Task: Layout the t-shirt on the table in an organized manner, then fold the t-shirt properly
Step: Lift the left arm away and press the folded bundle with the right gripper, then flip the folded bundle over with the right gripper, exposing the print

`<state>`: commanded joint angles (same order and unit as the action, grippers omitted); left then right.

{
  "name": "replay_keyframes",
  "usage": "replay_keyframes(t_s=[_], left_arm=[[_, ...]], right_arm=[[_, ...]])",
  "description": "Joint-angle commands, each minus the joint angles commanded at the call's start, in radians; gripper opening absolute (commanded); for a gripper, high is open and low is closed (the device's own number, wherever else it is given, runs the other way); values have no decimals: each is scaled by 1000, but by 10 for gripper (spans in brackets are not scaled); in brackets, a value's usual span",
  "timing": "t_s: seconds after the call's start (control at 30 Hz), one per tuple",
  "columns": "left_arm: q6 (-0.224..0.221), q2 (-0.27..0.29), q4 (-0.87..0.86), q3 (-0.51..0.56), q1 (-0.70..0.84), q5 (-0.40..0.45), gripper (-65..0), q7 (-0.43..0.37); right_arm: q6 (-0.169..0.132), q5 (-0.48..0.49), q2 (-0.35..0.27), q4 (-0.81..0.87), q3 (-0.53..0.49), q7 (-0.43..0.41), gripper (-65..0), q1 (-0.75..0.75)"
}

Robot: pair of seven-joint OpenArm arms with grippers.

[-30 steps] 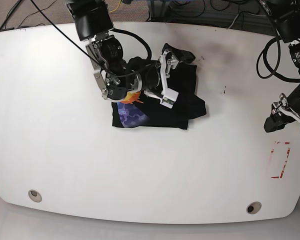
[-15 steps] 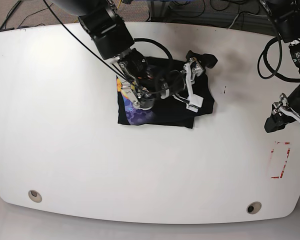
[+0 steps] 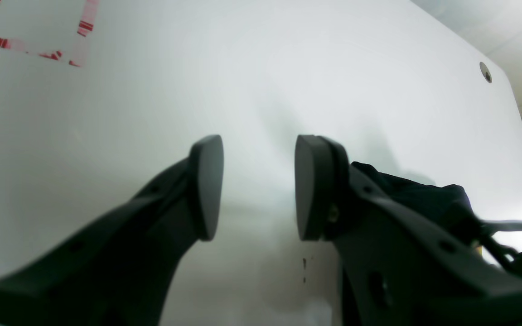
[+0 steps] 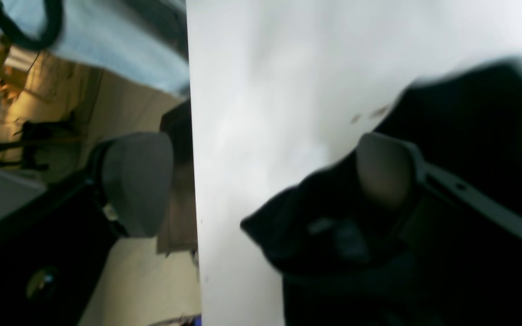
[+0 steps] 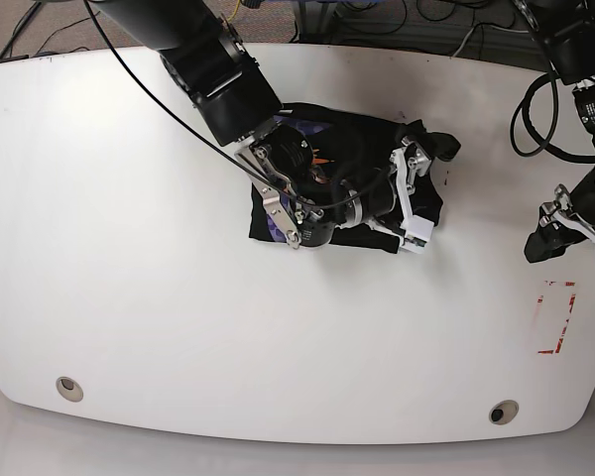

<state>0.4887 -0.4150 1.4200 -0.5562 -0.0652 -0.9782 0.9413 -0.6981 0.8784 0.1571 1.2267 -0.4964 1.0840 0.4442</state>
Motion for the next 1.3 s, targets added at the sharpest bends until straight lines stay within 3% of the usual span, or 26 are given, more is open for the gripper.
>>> replay_keyframes(t_s=[0.3, 0.6, 0.83, 1.2, 1.3], left_arm=[[0, -2, 0, 0, 2, 0, -406, 0], [0, -2, 0, 0, 2, 0, -406, 0], [0, -2, -2, 0, 2, 0, -406, 0], [0, -2, -2, 0, 2, 5, -406, 0], [0, -2, -2, 0, 2, 6, -406, 0]], right_arm=[[0, -29, -20, 0, 69, -110, -29, 60], [0, -295, -21, -6, 72, -224, -29, 86], [0, -430, -21, -15, 74, -278, -29, 41], [0, -465, -27, -81, 72, -321, -33, -35], [0, -463, -27, -81, 71, -321, -106, -52]])
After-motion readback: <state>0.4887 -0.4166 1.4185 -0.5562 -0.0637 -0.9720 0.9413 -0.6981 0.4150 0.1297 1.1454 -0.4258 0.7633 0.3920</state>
